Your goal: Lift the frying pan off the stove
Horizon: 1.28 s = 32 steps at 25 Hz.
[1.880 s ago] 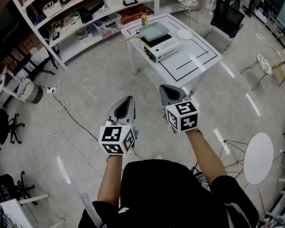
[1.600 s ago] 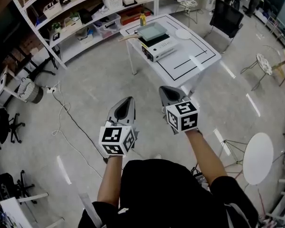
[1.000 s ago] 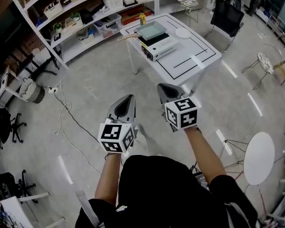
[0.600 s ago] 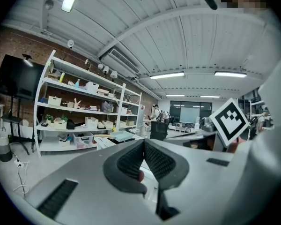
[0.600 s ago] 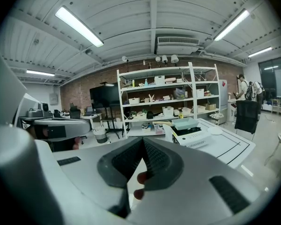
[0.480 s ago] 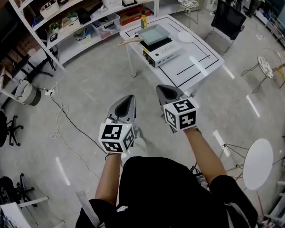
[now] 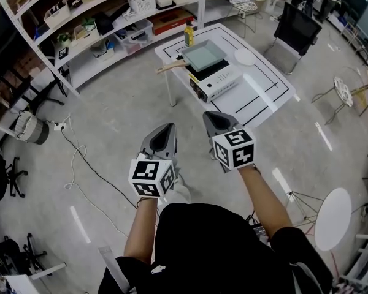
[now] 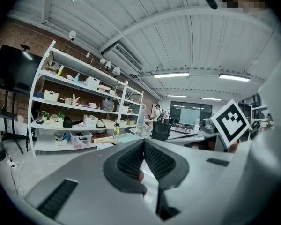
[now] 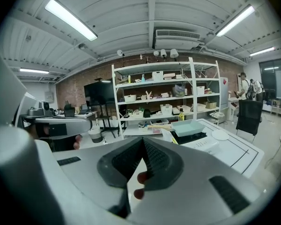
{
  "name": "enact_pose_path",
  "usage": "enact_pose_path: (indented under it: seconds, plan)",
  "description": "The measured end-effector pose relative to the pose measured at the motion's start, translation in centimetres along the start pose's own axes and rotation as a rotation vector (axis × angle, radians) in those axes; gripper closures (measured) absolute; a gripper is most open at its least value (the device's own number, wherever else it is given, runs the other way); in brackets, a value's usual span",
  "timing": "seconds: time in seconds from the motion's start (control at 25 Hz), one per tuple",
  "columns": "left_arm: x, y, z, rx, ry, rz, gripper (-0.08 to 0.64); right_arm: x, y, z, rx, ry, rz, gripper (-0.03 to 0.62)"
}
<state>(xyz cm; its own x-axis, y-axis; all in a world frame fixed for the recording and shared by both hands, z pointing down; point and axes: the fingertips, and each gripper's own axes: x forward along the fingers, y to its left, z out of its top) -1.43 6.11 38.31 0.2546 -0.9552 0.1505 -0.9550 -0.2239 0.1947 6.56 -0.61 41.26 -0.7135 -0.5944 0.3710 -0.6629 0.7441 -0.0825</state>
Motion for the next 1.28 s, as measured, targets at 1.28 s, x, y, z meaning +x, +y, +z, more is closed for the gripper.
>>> enact_pose_path:
  seconds: [1.28]
  plan:
    - [12.1, 20.0, 5.2, -0.037, 0.033, -0.065, 0.549, 22.0, -1.6, 8.5, -0.013, 0.052, -0.055, 0.591]
